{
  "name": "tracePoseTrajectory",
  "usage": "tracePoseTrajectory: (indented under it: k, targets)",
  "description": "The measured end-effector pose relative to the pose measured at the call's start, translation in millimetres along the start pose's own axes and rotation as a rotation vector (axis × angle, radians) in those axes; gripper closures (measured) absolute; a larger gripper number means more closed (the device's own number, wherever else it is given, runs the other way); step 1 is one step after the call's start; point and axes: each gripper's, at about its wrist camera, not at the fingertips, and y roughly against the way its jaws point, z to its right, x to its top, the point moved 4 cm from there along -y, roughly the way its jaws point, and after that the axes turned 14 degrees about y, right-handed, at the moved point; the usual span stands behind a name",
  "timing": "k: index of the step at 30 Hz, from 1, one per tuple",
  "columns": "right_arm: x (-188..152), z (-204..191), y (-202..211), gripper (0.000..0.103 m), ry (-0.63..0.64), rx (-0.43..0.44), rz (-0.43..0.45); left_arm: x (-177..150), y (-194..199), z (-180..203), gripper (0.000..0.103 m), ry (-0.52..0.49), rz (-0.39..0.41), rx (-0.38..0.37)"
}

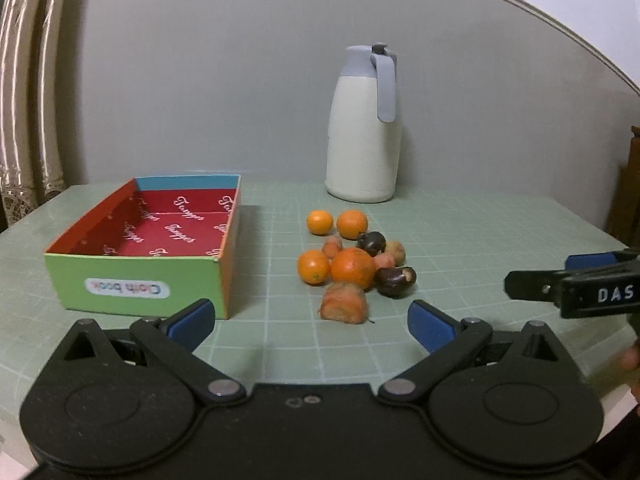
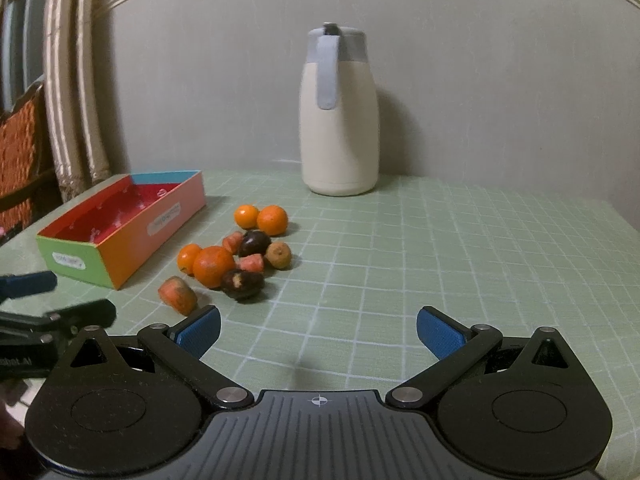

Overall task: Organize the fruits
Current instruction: 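Lower the left tool onto the carrot piece and close it, then carry the carrot piece into the box and open the left tool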

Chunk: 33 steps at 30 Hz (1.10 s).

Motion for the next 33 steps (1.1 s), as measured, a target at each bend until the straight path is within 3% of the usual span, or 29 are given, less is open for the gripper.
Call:
tracePoseTrajectory:
  k: [4, 9, 13, 18, 22, 27, 33]
  targets:
    - [2, 10, -7, 0.0, -0.014, -0.024, -0.024, -1, -16, 5, 0.006, 0.021, -0.033, -0.009]
    - [8, 15, -21, 0.0, 0.016, -0.052, -0.035, 1, -35, 17, 0.012, -0.059, -0.046, 0.018]
    - [13, 19, -33, 0.0, 0.025, -0.062, -0.038, 1, -55, 17, 0.029, -0.053, -0.105, 0.014]
    - [13, 23, -43, 0.0, 0.016, -0.057, -0.042, -1, -76, 17, 0.041, -0.059, -0.159, 0.035]
    - [12, 26, -48, 0.0, 0.0, -0.052, -0.048, -2, -84, 20, 0.076, -0.094, -0.17, 0.005]
    - [11, 28, -49, 0.0, -0.014, -0.052, -0.053, -2, -77, 23, 0.076, -0.106, -0.144, -0.003]
    - [9, 19, -52, 0.0, 0.017, -0.046, -0.051, 15, -58, 17, 0.076, -0.1, -0.054, 0.007]
